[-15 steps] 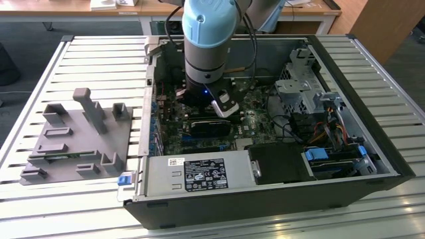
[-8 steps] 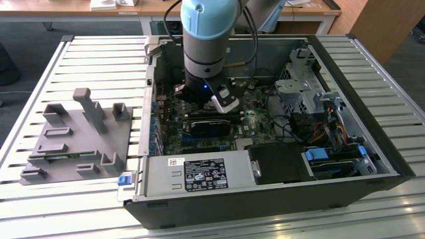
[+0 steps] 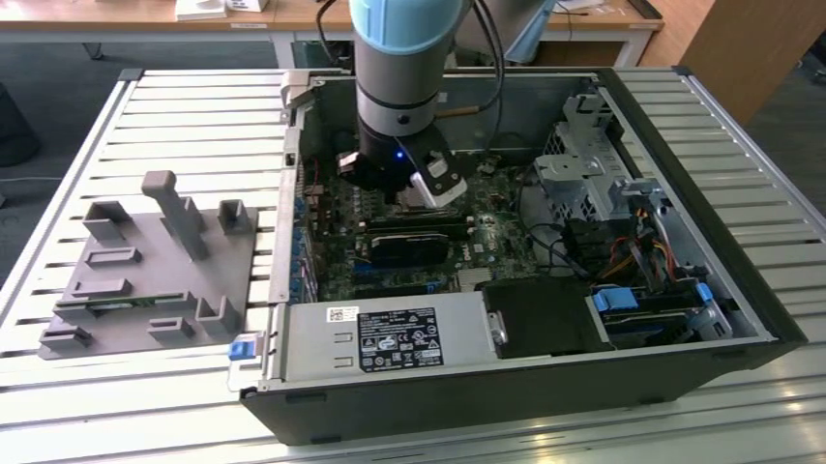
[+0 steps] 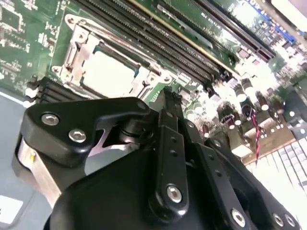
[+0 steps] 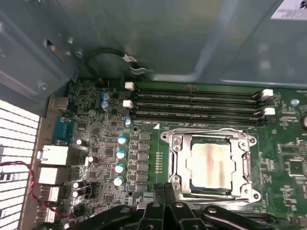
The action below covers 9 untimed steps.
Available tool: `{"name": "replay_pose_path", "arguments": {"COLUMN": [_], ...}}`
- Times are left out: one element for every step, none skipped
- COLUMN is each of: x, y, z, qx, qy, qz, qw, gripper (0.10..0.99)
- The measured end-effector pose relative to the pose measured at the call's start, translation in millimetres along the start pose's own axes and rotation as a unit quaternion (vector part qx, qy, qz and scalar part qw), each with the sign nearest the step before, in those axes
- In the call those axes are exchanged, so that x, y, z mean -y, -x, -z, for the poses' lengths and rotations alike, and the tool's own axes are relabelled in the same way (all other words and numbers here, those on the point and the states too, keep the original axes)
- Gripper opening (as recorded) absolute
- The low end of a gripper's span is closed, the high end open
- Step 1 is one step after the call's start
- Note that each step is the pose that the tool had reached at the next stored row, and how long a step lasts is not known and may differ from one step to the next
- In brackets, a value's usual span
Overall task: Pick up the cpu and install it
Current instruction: 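Install the second cpu locking lever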
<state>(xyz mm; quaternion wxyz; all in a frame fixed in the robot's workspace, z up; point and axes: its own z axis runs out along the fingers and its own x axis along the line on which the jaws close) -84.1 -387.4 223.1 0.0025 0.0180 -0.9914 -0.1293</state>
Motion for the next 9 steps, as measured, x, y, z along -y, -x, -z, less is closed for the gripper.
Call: {"name": "replay_pose_path", "arguments": {"x": [-0.7, -1.3, -1.8, -2.6, -3.3, -4.0, -4.6, -5.1, -5.4], "y": [0.0, 0.0, 0.0, 0.0, -0.1, -0.1, -0.1, -0.1, -0.1], "z": [2.6, 5.0, 7.0, 9.6, 12.4, 15.1, 17.3, 19.1, 20.3], "qx": [0.0000, 0.0000, 0.0000, 0.0000, 0.0000, 0.0000, 0.0000, 0.0000, 0.0000], "qy": [0.0000, -0.0001, 0.0000, 0.0000, 0.0003, 0.0004, 0.0005, 0.0004, 0.0004], "qz": [0.000, 0.000, 0.000, 0.000, 0.000, 0.000, 0.000, 0.000, 0.000], "qw": [1.0000, 1.0000, 1.0000, 1.0000, 1.0000, 1.0000, 1.0000, 1.0000, 1.0000], "gripper": [0.106, 0.106, 0.106, 0.106, 0.106, 0.106, 0.106, 0.106, 0.106]}}
